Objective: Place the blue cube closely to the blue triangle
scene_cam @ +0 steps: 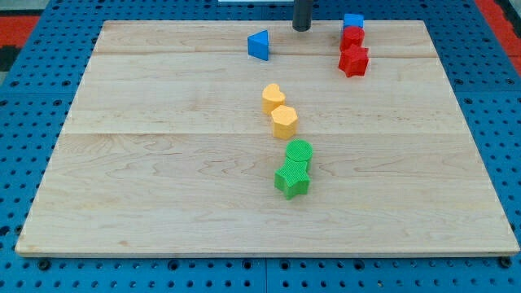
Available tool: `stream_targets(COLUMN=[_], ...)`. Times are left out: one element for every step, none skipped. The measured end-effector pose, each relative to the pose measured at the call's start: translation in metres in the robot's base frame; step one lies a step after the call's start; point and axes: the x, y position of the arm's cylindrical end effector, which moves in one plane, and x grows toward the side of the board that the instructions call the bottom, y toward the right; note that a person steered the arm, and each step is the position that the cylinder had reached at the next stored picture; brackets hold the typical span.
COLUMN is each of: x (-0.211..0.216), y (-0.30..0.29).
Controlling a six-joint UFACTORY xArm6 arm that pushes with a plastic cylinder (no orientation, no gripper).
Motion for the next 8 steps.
stream_targets(x=[0.035, 0.111, 0.169, 0.157, 0.131, 0.073, 0.02, -0.002], y=[0.003, 0.004, 0.018, 0.073, 0.166, 0.186, 0.142, 0.11])
